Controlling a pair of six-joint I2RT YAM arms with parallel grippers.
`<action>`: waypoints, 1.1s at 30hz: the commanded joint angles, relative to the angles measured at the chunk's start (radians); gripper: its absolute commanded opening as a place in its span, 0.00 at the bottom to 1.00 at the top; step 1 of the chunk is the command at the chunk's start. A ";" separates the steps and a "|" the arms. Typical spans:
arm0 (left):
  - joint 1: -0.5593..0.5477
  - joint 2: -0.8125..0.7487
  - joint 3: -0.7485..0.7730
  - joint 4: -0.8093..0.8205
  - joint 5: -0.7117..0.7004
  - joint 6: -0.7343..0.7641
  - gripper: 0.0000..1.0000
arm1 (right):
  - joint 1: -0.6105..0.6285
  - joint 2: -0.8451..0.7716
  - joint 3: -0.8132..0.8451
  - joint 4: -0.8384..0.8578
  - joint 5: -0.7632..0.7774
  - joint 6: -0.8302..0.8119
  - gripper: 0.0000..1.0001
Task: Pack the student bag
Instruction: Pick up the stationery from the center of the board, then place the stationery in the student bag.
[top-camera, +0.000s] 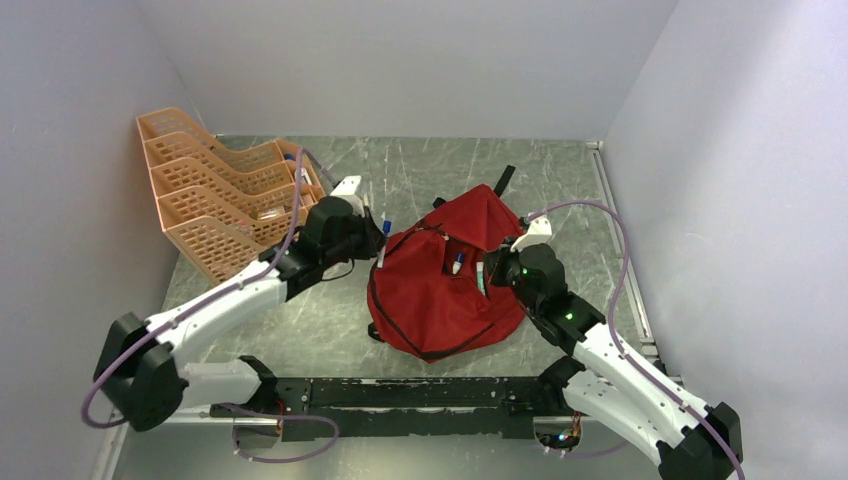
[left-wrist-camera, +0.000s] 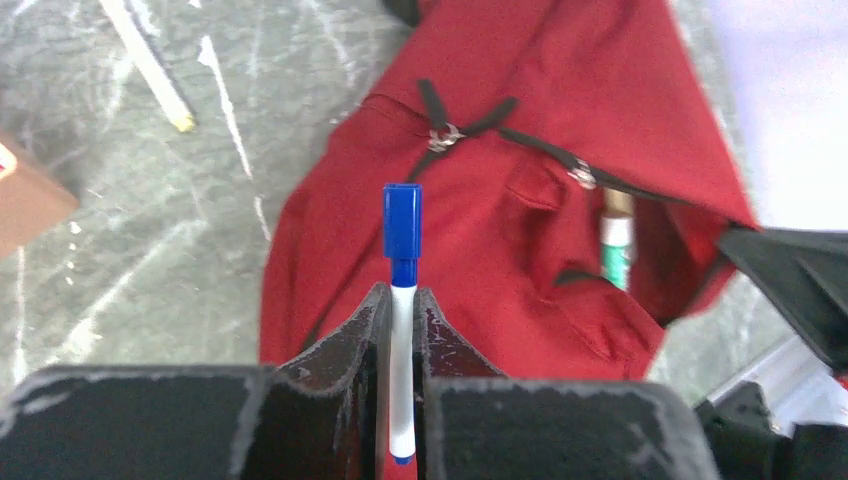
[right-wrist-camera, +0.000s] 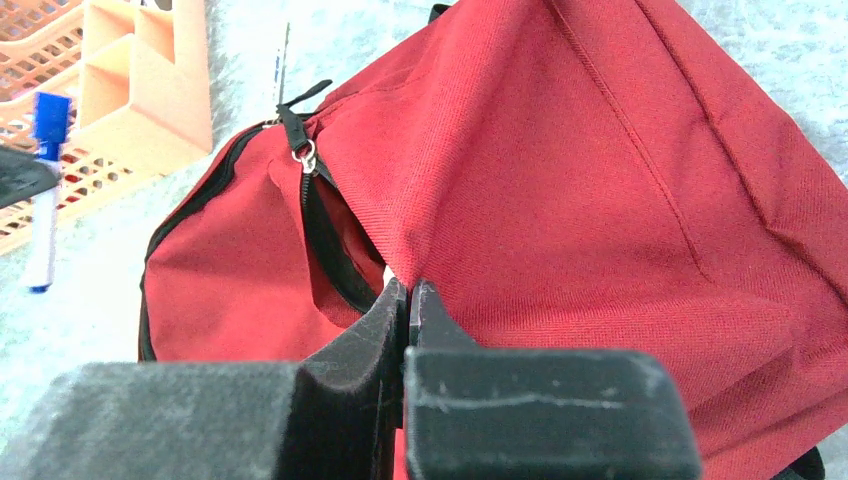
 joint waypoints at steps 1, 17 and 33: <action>-0.052 -0.125 -0.061 0.010 -0.043 -0.073 0.05 | 0.003 -0.007 -0.008 0.037 0.004 0.017 0.00; -0.444 0.035 -0.125 0.293 -0.081 -0.255 0.05 | 0.003 -0.007 0.001 0.024 -0.009 0.018 0.00; -0.449 0.274 0.091 0.310 -0.118 -0.271 0.05 | 0.003 -0.015 -0.004 0.014 -0.037 0.021 0.00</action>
